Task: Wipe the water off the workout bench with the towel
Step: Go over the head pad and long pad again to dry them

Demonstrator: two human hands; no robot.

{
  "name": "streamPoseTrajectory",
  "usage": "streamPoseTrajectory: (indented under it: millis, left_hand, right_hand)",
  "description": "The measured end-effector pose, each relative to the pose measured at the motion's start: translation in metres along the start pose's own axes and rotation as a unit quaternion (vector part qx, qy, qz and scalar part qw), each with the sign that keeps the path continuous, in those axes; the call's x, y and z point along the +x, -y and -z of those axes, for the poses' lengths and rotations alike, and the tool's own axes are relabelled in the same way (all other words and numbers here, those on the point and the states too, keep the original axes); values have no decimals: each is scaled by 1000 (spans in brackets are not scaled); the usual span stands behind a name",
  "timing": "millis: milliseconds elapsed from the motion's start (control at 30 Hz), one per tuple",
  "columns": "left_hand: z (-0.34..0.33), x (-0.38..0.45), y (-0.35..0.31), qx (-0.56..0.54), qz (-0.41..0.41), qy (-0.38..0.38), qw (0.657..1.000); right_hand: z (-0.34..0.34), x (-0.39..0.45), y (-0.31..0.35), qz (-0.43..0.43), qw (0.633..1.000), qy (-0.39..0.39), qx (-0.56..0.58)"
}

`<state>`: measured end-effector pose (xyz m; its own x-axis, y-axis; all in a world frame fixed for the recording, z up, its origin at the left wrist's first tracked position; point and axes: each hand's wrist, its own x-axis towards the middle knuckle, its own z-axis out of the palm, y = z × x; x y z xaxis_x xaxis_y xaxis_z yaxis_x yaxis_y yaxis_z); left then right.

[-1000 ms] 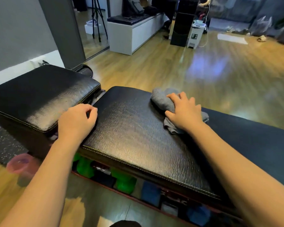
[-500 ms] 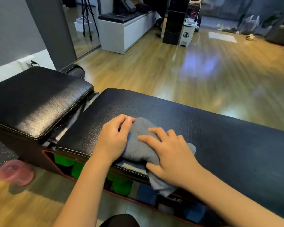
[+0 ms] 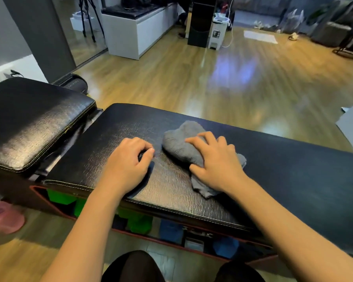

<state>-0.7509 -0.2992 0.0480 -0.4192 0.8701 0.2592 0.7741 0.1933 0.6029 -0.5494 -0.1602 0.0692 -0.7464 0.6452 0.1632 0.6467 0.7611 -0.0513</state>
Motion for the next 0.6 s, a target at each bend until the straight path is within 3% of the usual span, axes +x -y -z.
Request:
streamPoseTrajectory:
  millis: [133, 267, 400, 600]
  left_hand:
    - [-3, 1, -7, 41, 4, 10, 999]
    - [-20, -3, -37, 46, -1, -24, 999]
    - [-48, -3, -71, -24, -29, -15, 999]
    - [-59, -4, -72, 26, -65, 49, 996]
  right_hand:
    - [10, -70, 30, 100, 995, -11, 5]
    - [14, -76, 1, 87, 996, 0, 14]
    - [8, -31, -53, -23, 1000, 8, -1]
    - [-1, 24, -126, -226, 974, -24, 8]
